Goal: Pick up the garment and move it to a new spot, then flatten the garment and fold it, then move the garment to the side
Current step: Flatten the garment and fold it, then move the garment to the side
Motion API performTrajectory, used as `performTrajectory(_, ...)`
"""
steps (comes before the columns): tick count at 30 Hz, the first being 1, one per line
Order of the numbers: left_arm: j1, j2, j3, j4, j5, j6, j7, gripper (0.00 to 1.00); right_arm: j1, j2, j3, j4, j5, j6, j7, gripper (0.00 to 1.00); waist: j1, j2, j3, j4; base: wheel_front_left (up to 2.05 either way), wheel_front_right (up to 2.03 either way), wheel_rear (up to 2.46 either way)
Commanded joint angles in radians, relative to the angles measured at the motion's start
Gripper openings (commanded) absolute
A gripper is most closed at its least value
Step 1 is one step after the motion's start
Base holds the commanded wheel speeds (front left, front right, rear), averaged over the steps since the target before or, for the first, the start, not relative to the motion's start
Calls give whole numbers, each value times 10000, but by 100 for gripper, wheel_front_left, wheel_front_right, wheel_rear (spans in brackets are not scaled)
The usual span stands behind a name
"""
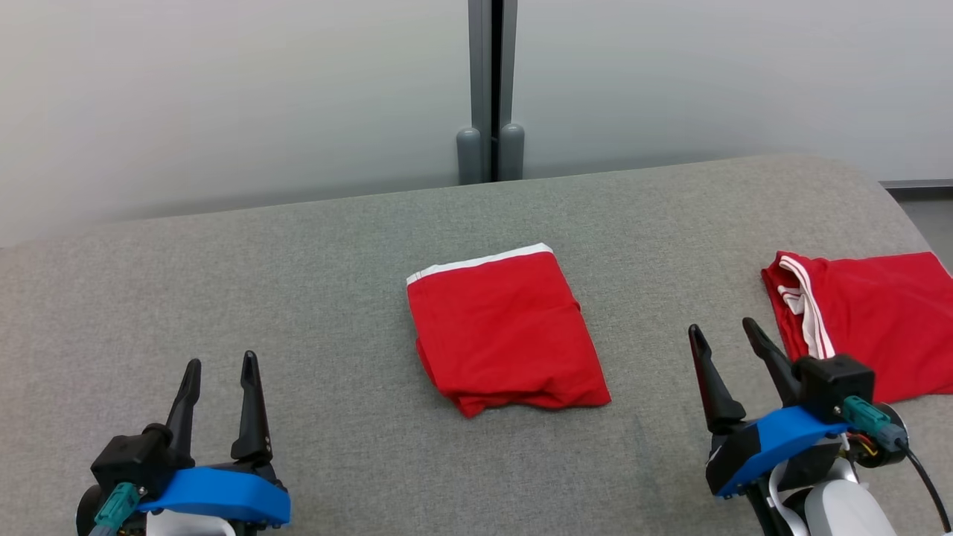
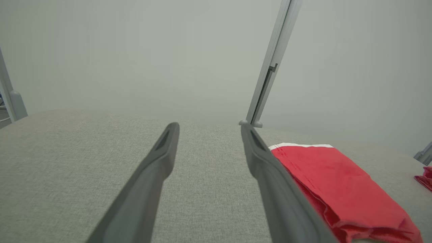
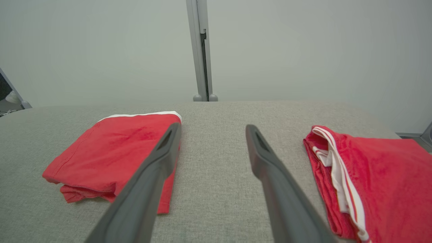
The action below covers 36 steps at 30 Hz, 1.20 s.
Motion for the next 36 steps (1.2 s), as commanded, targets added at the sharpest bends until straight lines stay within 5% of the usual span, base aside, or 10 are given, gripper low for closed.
performTrajectory(1,80,53,58,11,62,54,-41,100,106,12,46,28,-27,7,-10,100,1,0,-3,-13,0,0,0)
performTrajectory(23,87,107,-63,-175,16,264,70,100,-443,38,404,209,261,7,358,100,1,0,231,150,0,0,0)
performTrajectory(29,-193,159,-158,-453,50,260,140,100,-1863,35,541,649,927,7,1822,100,1,0,728,407,0,0,0)
performTrajectory(36,-747,120,-381,-674,176,154,206,100,-4053,34,638,2839,1201,7,3731,100,1,0,1579,1053,0,0,0)
